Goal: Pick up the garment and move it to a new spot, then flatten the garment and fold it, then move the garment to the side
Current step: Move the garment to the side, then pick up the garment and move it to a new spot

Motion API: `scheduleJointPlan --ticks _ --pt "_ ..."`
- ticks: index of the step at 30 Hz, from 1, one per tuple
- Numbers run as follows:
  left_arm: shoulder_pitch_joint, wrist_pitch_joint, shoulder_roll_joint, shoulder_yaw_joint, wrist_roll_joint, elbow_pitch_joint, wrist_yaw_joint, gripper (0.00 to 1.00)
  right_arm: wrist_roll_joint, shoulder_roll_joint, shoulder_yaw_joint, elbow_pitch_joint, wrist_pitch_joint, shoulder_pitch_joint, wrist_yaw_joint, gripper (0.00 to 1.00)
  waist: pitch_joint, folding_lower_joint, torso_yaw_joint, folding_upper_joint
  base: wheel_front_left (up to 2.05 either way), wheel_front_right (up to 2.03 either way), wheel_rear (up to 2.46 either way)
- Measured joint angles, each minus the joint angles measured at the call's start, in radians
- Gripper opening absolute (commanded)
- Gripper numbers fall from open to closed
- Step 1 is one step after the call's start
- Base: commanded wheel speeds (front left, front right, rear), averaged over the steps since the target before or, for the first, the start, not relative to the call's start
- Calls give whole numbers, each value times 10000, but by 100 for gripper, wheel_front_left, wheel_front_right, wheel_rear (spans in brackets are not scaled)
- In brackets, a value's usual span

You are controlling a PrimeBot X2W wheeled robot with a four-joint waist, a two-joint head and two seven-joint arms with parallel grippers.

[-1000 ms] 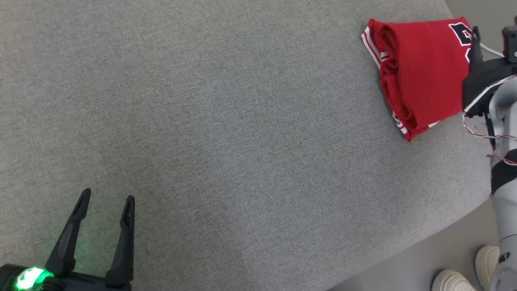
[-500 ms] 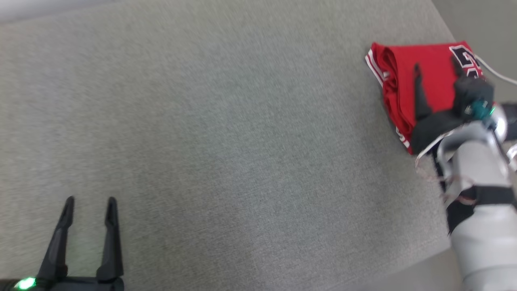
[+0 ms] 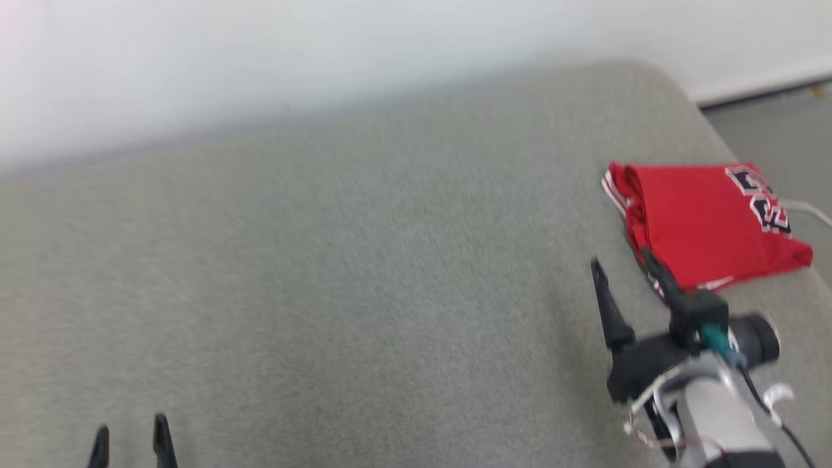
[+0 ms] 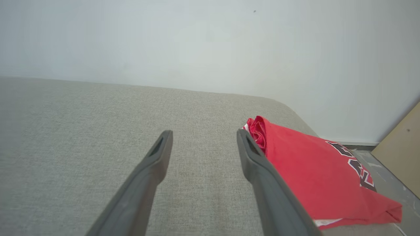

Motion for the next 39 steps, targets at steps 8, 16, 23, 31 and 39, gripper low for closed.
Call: scheduleJointPlan --ticks 8,16,23,31,39 --pt "476 2 -130 65 150 928 13 100 514 286 -105 -963 98 1745 0 100 -1362 -2 606 -1 0 0 0" --pt "702 0 -155 230 173 1496 -153 100 481 614 23 -1365 199 2661 0 100 -2097 0 1265 1 0 0 0" --pt "728 0 -159 161 102 1795 -313 100 370 700 -261 -1473 249 3190 0 100 -2334 2 1653 1 0 0 0" --pt "746 0 -159 192 27 1687 -401 100 318 771 -497 -1549 242 3486 0 100 -2411 2 1782 2 0 0 0" --pt "743 0 -159 190 2 1618 -414 100 320 826 -472 -1645 253 3512 0 100 -2358 3 1724 2 0 0 0"
